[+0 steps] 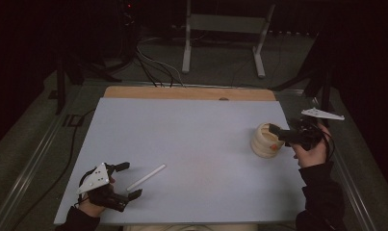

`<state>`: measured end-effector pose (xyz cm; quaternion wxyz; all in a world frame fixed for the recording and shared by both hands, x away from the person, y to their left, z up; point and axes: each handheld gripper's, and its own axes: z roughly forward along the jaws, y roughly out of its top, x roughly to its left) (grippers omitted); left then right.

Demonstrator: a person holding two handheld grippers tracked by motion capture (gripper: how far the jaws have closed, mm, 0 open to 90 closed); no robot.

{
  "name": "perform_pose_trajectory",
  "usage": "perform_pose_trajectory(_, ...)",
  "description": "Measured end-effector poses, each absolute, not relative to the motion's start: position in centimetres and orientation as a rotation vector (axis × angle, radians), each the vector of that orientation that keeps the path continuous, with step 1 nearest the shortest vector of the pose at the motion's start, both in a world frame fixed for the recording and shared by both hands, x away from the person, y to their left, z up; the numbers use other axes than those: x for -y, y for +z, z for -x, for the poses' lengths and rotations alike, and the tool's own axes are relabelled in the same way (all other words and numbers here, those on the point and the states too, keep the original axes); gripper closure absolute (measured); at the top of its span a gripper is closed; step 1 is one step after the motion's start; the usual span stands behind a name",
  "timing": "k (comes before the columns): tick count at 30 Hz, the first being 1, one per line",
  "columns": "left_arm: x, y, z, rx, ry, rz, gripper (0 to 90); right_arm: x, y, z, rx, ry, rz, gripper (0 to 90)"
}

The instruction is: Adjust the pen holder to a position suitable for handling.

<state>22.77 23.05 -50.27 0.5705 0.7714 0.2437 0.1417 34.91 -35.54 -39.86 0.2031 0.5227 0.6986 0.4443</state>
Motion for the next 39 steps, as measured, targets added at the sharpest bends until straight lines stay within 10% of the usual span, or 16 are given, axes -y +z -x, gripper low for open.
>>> perform_pose_trajectory(26, -23.0, -50.3, -22.8, -0.574, 0.332, -1.813, 0.1, 37.0, -42.4, -37.0, -1.909, 1.032, -1.84, 8.1)
perform_pose_trajectory(39, -23.0, -50.4, -22.8, -0.573, 0.326, -1.814, 0.1, 37.0, -43.4, -37.8, -1.872, 0.86, -1.966, 43.7)
